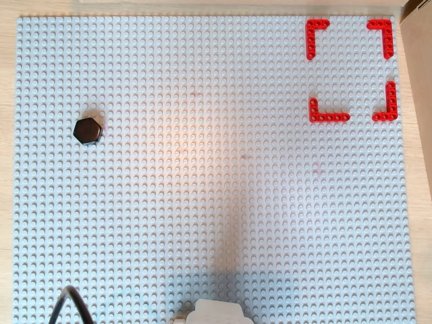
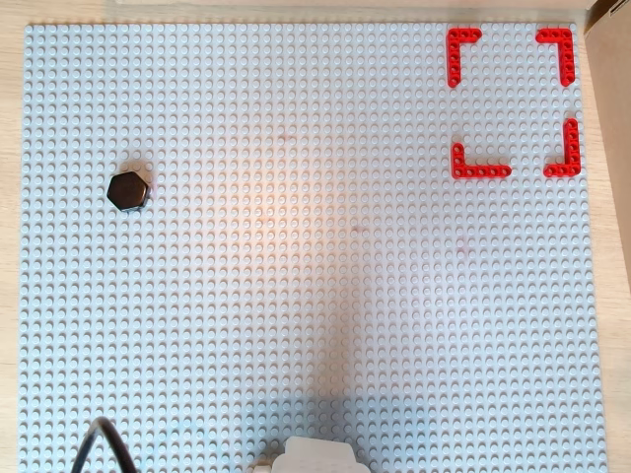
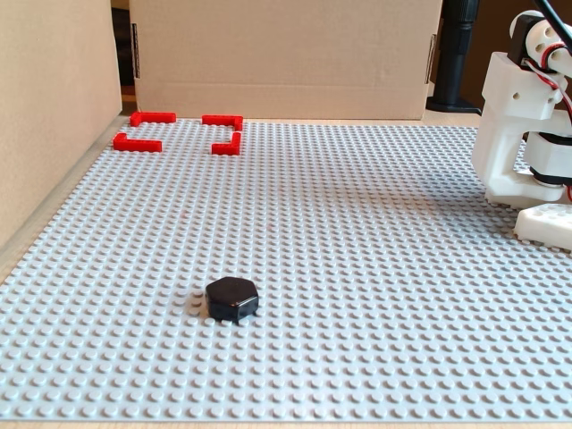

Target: Grab the Lego and store it in red box

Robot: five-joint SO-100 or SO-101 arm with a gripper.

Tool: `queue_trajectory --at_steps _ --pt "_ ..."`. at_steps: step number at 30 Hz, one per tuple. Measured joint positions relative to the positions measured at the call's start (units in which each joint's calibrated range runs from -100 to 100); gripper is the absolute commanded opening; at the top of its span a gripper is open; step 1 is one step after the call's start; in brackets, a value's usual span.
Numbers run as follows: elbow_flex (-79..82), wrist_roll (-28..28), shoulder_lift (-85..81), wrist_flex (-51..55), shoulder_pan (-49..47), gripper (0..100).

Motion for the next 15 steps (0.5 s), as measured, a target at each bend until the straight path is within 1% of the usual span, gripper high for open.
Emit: queue_trajectory --at_steps 15 --pt "0.2 0.0 0.0 0.0 0.0 1"
